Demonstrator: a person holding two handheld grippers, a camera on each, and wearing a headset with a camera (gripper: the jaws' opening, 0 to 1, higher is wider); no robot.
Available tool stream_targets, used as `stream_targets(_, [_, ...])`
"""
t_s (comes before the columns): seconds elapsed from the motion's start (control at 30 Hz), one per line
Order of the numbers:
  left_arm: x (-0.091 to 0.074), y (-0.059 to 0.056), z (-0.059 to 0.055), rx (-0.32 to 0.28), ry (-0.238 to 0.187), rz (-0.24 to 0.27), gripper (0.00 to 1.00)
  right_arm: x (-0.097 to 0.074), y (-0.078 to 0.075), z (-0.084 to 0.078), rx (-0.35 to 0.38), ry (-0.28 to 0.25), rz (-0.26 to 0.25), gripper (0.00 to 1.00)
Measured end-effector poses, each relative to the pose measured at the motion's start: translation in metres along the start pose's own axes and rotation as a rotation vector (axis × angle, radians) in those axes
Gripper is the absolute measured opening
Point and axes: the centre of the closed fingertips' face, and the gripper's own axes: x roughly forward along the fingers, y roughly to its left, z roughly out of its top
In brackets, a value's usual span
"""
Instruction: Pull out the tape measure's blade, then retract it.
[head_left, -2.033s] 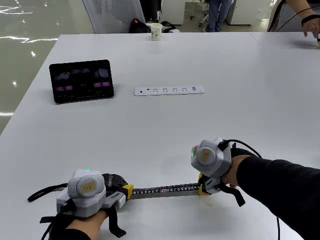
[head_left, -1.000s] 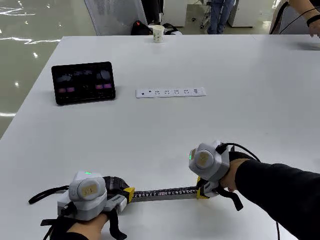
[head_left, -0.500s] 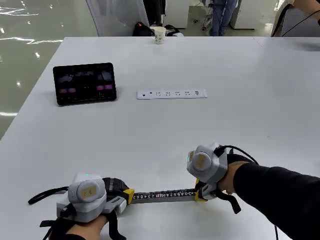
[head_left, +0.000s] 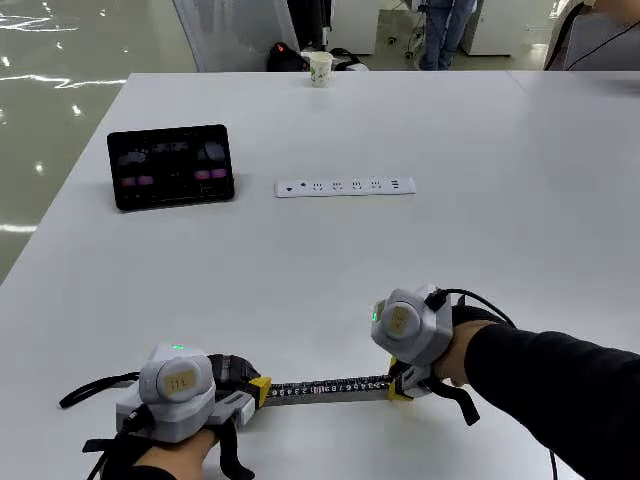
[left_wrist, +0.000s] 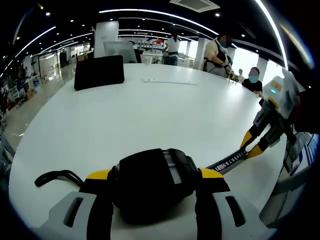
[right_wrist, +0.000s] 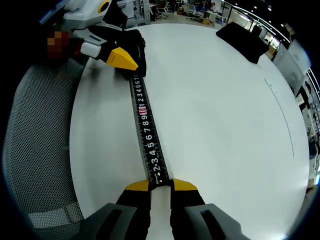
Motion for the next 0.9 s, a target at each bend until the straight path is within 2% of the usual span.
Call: stream_targets(0.9, [-0.0004, -0.0001, -0.0007, -0.002, 0.007, 0.0, 0.62, 0.0028, 0.001, 0.0086, -0.004, -0.005, 0.0, 0.11])
